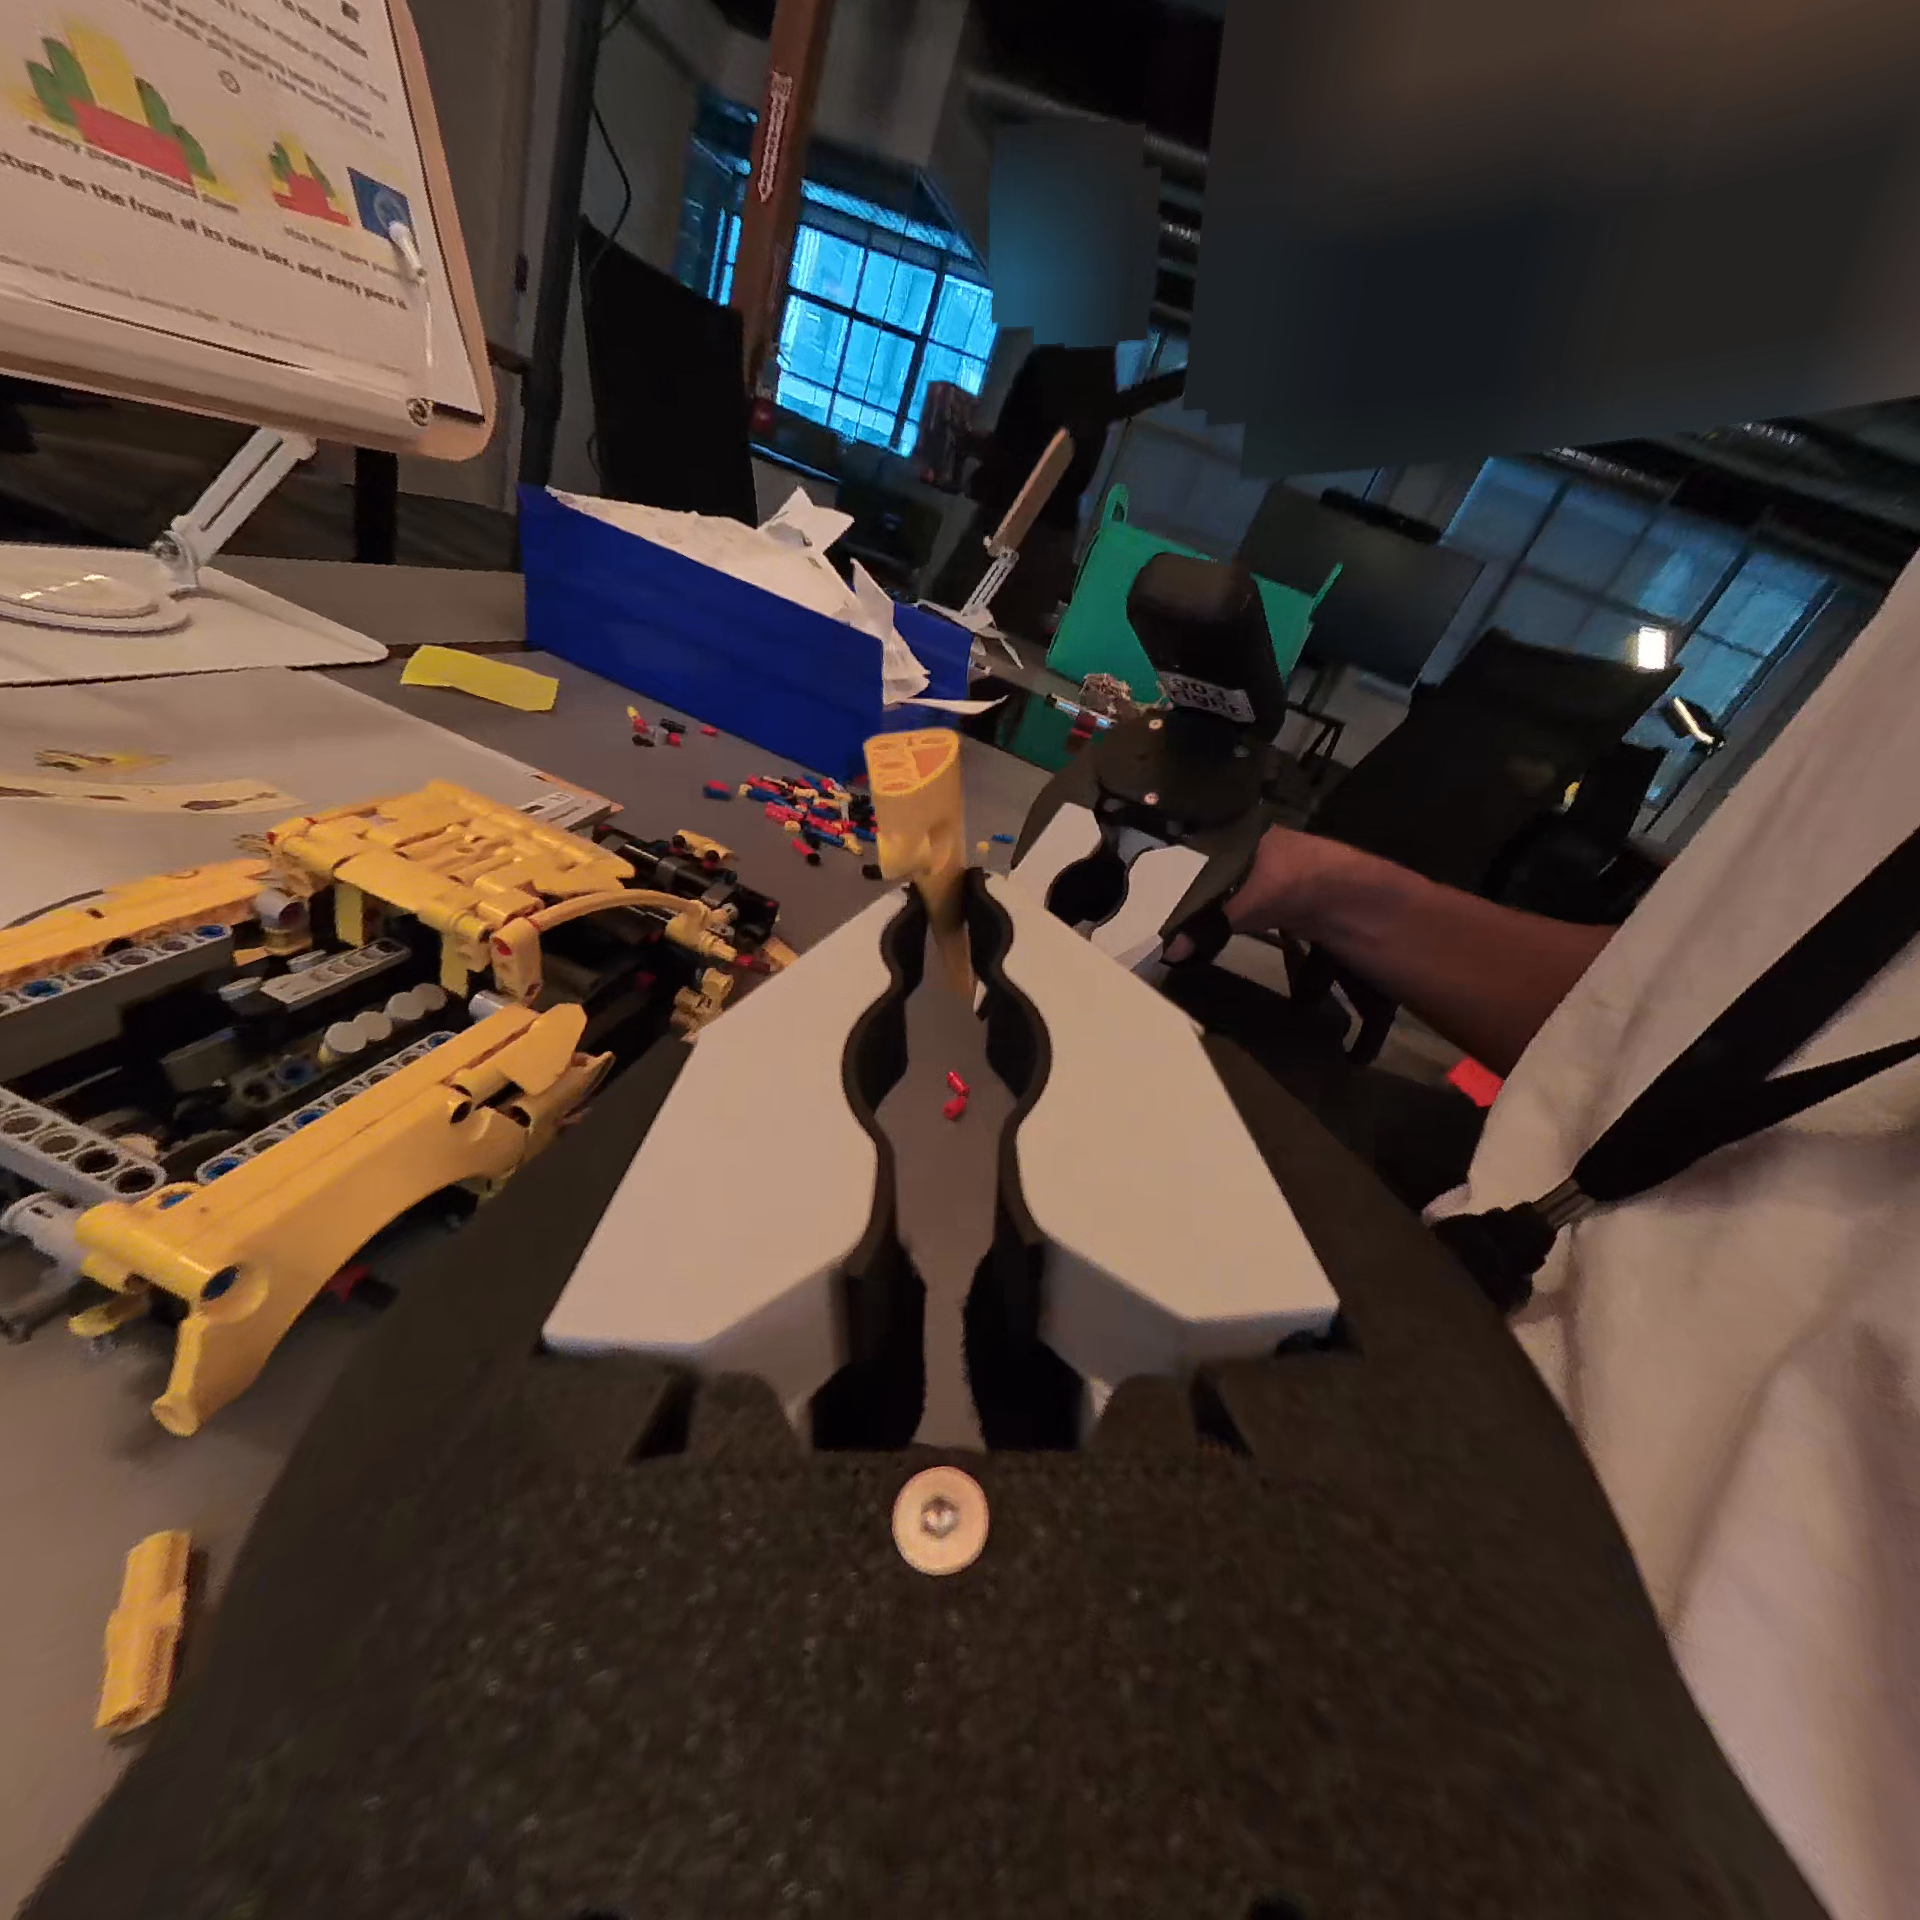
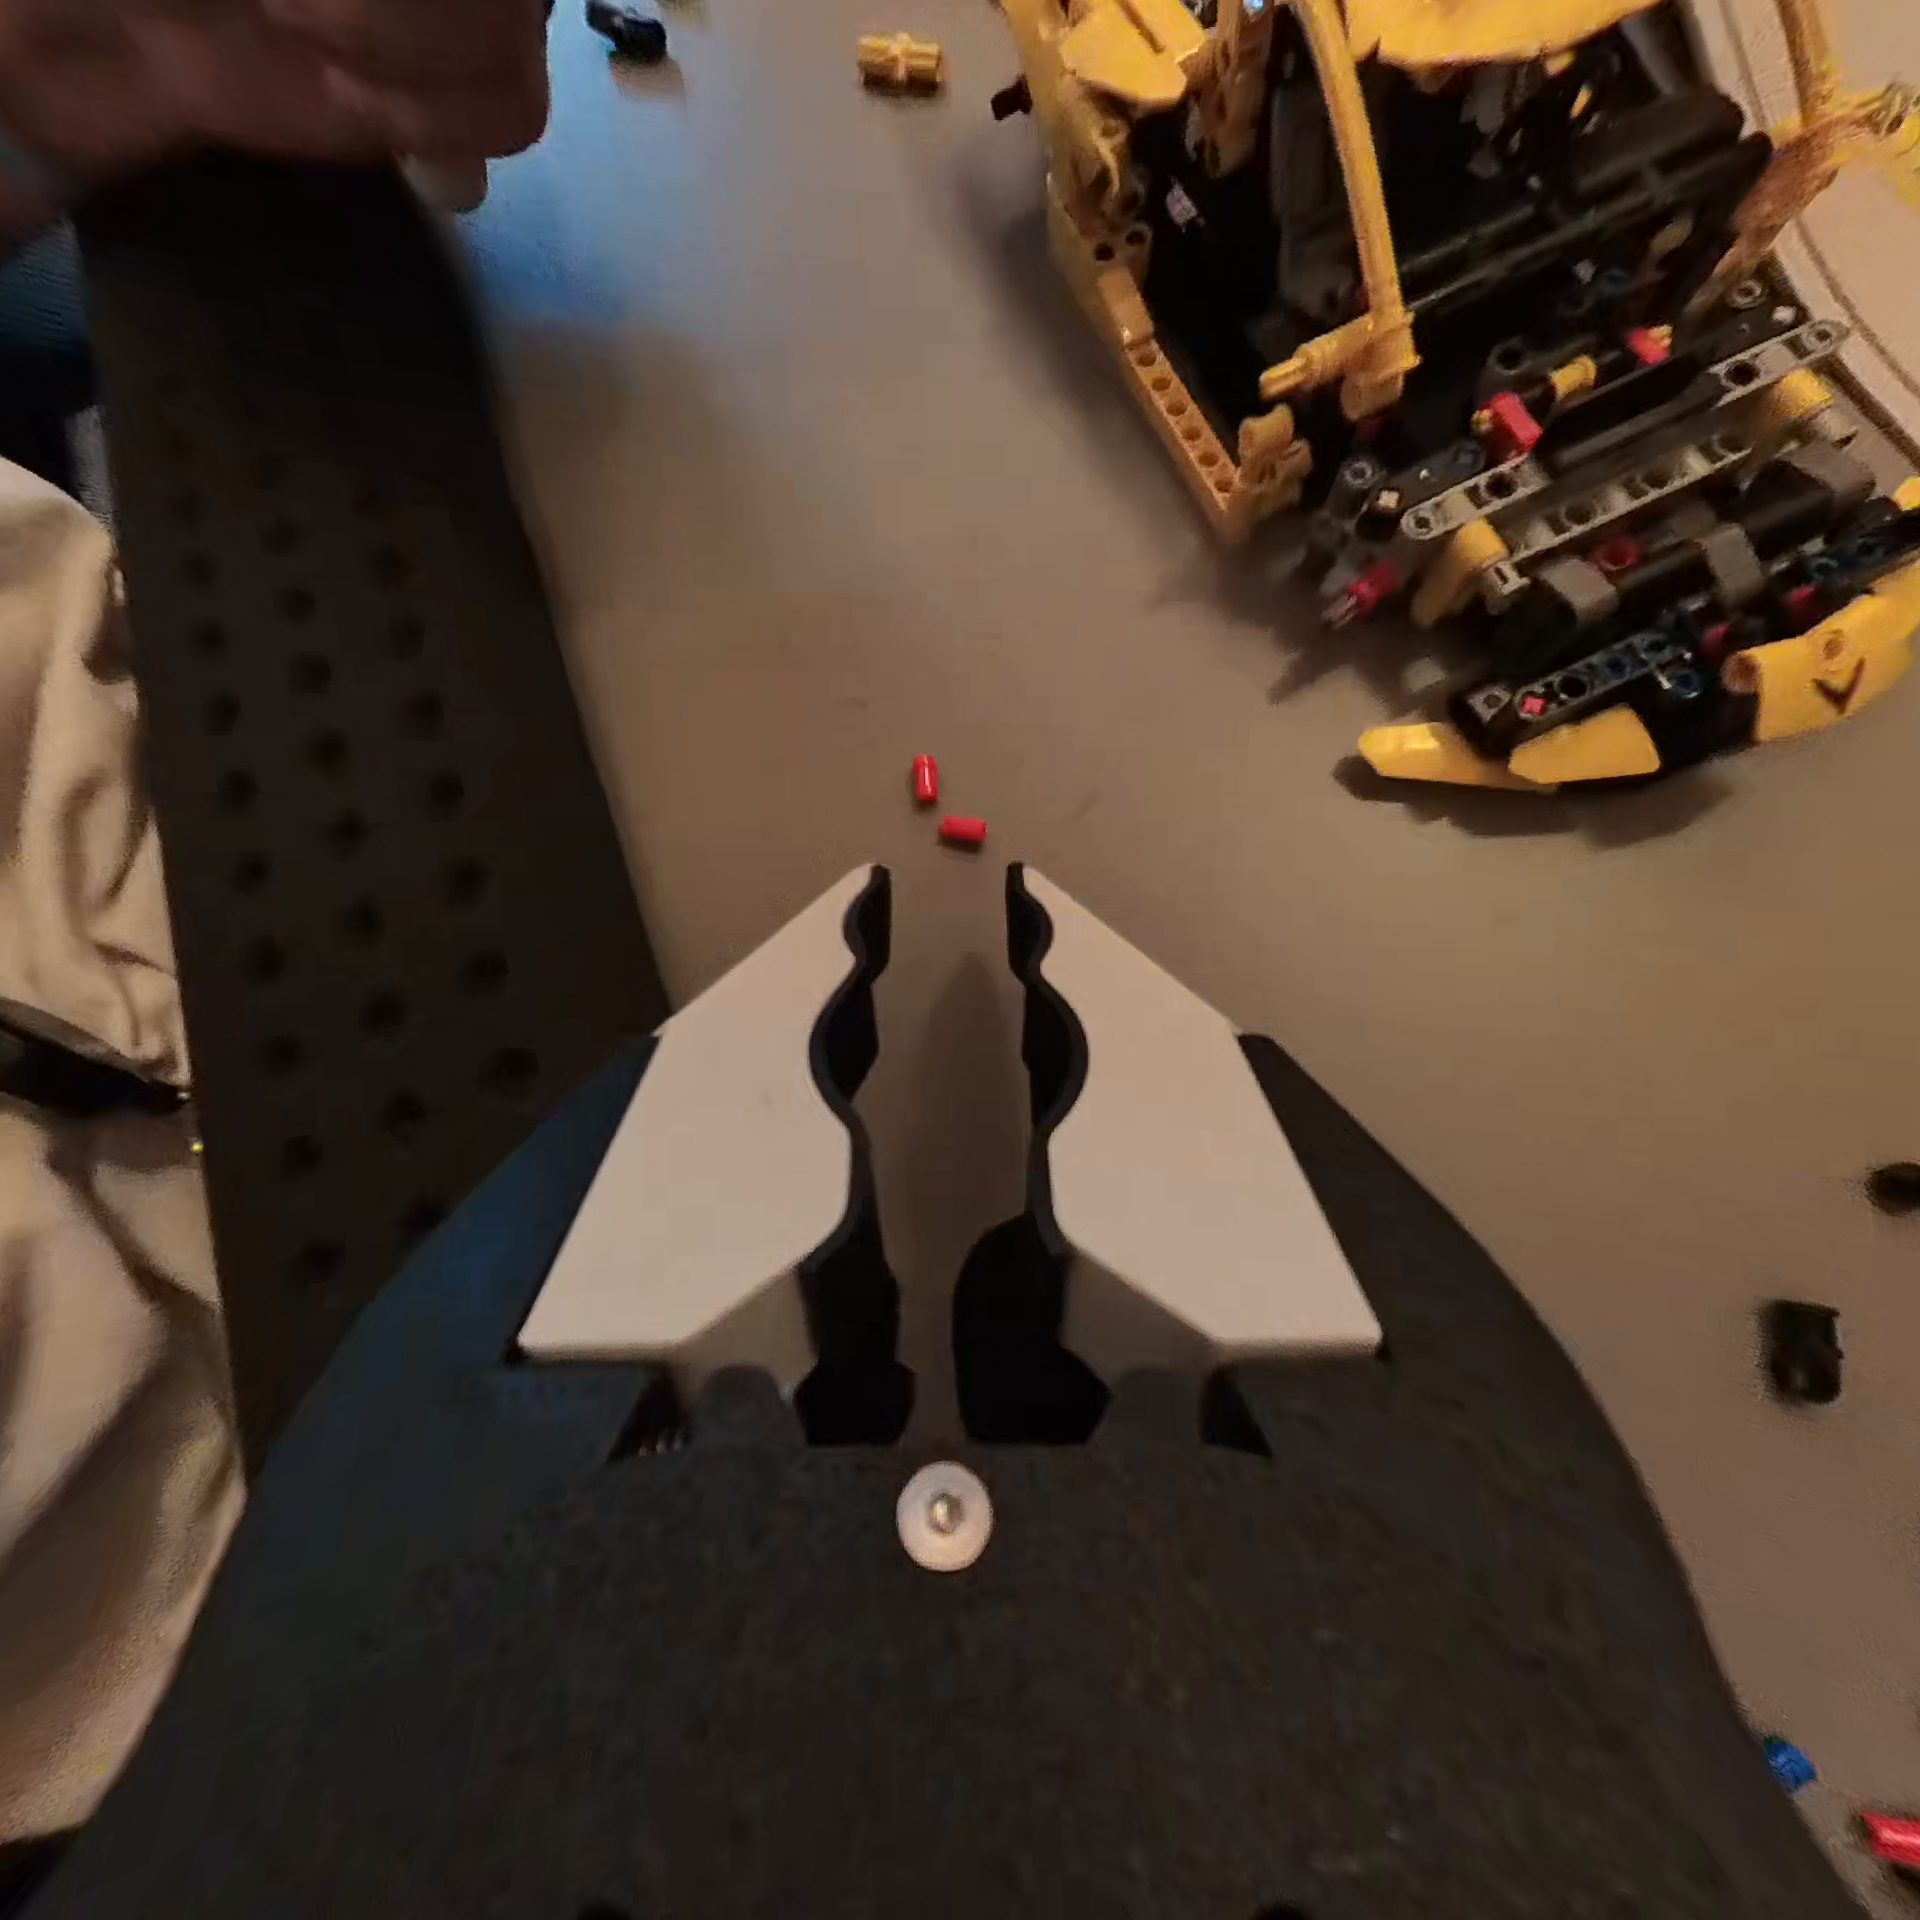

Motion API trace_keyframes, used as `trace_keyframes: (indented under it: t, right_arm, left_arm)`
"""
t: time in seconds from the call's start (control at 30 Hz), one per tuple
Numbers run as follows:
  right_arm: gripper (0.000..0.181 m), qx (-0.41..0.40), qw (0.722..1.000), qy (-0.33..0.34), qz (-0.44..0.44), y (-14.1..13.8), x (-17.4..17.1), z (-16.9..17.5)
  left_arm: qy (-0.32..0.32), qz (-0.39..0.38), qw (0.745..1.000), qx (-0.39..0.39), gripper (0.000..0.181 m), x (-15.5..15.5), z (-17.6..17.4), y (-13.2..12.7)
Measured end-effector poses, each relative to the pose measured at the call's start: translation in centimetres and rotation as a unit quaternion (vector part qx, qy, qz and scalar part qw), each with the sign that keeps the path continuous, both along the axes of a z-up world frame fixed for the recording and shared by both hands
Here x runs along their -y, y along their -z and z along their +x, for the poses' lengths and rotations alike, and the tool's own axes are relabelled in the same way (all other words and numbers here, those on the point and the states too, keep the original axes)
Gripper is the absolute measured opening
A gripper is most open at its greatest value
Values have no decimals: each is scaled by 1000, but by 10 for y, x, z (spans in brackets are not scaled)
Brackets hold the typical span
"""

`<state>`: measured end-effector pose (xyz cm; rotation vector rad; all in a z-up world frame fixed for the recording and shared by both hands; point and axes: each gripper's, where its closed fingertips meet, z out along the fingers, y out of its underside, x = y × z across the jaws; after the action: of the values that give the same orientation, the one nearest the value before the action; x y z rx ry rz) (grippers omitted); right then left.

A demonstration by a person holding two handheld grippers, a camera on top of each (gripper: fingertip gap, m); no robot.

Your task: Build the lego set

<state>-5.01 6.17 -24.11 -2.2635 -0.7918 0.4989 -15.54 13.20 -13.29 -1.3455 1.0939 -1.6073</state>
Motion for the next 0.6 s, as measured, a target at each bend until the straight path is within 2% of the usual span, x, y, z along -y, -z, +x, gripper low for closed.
trace_keyframes:
  t: [0.17,0.33,0.47,0.6]
  right_arm:
    - [20,27,999,-26,2,13,-5,-3]
    - [20,70,980,-160,96,12,-12,-6]
    - [20,66,959,-250,117,7,-16,-8]
    - [17,69,942,-316,92,14,-14,-9]
  left_arm:
    - [8,15,1000,-15,7,7,4,6]
    - [24,-1,1000,-15,7,10,4,7]
    - [26,3,999,-19,7,12,3,9]
    - [27,1,999,-21,7,12,3,10]
